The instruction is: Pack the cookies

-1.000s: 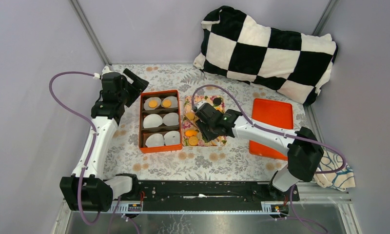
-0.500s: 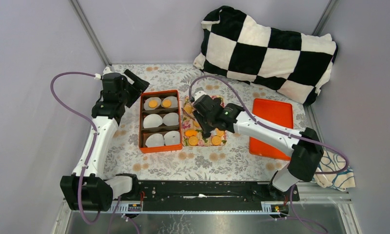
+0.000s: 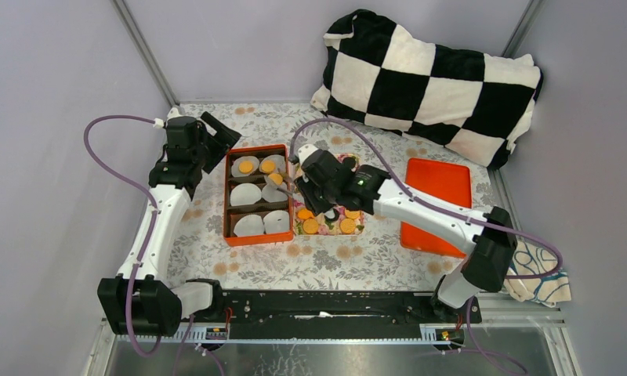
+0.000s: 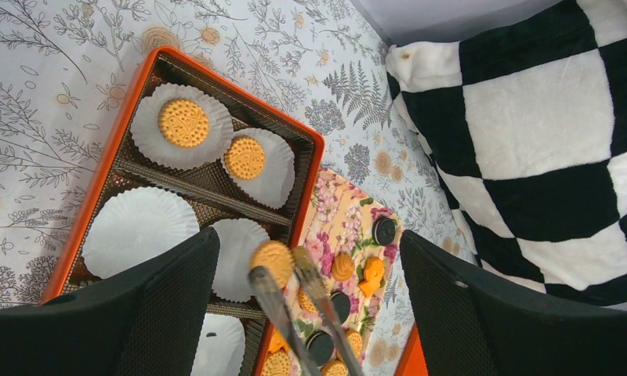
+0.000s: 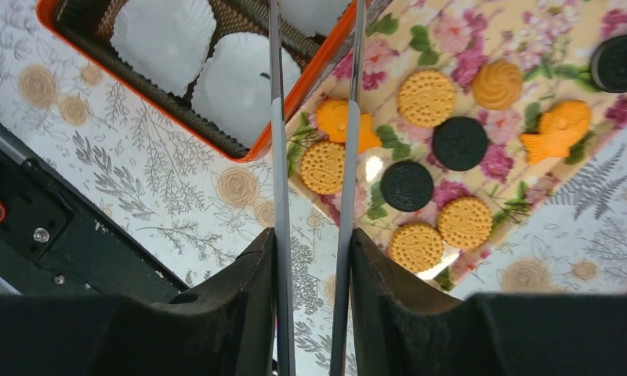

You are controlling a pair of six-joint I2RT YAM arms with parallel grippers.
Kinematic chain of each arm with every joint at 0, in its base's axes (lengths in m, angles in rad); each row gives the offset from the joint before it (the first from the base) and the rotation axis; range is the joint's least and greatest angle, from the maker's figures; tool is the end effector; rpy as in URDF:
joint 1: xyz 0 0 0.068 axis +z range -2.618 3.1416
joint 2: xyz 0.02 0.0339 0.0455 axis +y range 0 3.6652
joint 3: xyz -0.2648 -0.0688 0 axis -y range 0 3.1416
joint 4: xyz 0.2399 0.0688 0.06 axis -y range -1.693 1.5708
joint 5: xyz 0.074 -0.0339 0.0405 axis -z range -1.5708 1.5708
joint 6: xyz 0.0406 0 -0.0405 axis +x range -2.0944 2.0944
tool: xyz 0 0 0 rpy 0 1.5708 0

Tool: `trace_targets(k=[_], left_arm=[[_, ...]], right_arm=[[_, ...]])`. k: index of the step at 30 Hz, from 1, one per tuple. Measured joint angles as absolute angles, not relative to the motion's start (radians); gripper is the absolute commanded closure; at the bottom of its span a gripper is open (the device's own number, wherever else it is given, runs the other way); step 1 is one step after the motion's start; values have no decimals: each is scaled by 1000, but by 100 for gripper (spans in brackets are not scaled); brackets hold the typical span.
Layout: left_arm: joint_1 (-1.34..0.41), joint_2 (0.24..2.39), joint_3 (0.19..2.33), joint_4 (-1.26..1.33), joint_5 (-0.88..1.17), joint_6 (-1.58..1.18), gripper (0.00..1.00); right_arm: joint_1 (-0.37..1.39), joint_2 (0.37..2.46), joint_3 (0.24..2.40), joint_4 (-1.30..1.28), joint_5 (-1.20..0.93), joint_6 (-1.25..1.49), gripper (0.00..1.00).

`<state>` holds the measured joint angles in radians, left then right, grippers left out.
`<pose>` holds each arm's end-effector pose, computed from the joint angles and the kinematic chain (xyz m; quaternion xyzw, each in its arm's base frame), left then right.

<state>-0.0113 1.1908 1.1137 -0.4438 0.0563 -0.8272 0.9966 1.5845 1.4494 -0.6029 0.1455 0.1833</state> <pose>0.2649 -0.0053 0.3438 -0.3302 0.7996 -0.2262 0.4477 0.1972 0.2939 0.3286 -0.3338 0.8494 0.1692 0.3722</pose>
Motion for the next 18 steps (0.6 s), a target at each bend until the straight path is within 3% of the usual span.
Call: trace_targets(k=[8,12,14,18], left_arm=[[-11,1191,1114,-444,56,-826,11],[-11,1191,1114,-444,56,-826,10],[-11,1191,1114,-444,56,-821,10],[-11,1191,1114,-444,56,-812,10]], right_arm=[[1019,1665,1450,-585,123,179,89],[1019,1680,1450,-574,139,175,55],[1019,1686,1450,-568,143,172,47],[1019,1686,1450,-545,158,167,47]])
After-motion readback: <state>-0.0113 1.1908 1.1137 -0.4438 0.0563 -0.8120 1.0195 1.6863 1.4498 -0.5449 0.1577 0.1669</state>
